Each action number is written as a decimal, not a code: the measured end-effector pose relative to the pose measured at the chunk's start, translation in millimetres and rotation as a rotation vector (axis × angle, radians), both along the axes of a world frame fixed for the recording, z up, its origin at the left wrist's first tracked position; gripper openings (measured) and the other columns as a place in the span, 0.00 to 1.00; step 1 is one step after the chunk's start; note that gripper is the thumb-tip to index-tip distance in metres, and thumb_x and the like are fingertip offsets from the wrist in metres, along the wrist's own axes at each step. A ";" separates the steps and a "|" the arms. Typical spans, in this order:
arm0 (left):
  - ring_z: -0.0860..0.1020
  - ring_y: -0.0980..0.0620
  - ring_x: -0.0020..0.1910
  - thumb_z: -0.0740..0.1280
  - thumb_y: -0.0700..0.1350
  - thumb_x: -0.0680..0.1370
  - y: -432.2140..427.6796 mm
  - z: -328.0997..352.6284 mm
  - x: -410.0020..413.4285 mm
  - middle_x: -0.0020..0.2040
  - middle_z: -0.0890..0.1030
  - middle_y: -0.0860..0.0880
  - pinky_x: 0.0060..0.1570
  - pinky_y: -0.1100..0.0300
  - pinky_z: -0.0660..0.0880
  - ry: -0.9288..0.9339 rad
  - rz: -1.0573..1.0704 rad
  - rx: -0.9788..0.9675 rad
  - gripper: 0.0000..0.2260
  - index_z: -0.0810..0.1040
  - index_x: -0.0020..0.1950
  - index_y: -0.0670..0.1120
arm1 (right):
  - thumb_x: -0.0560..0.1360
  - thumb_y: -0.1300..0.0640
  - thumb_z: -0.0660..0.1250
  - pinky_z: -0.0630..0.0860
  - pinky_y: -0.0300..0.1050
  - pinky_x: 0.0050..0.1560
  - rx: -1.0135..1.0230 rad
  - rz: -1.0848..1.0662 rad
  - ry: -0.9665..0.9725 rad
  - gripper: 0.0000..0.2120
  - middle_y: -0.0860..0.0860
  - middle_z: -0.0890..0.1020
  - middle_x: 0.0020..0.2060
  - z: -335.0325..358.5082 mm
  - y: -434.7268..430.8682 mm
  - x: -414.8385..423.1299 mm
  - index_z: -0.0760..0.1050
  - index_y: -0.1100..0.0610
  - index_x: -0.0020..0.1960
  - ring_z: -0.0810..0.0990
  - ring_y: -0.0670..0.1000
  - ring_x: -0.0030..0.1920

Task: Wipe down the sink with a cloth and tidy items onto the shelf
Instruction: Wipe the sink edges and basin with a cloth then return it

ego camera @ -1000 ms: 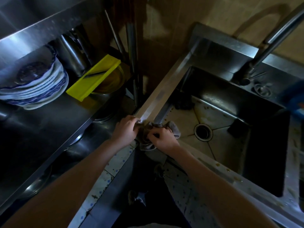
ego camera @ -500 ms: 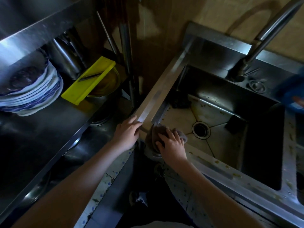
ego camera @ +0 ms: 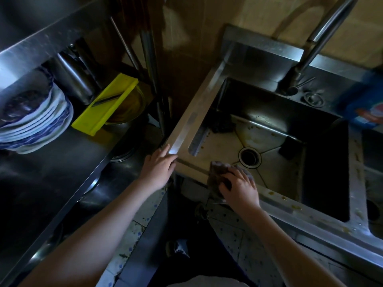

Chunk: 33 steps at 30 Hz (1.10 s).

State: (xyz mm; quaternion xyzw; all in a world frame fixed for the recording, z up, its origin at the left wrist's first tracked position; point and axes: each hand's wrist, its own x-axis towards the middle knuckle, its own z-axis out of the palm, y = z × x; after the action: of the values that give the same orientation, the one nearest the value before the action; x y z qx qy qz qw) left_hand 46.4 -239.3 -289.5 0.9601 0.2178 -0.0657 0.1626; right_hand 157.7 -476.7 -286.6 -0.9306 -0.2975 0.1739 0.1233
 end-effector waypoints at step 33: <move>0.63 0.43 0.71 0.59 0.50 0.80 -9.6 6.2 -3.0 0.74 0.62 0.44 0.67 0.44 0.61 -0.019 0.033 0.036 0.19 0.67 0.70 0.49 | 0.81 0.44 0.50 0.52 0.65 0.73 -0.024 0.065 0.013 0.21 0.44 0.58 0.76 -12.0 18.6 -13.1 0.62 0.42 0.72 0.51 0.58 0.77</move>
State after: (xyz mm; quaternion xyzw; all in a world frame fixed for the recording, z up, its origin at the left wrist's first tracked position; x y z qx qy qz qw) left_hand 43.4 -248.9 -283.3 0.9597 0.2333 -0.0501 0.1482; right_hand 144.6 -458.1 -298.5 -0.9207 -0.3247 0.1872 0.1086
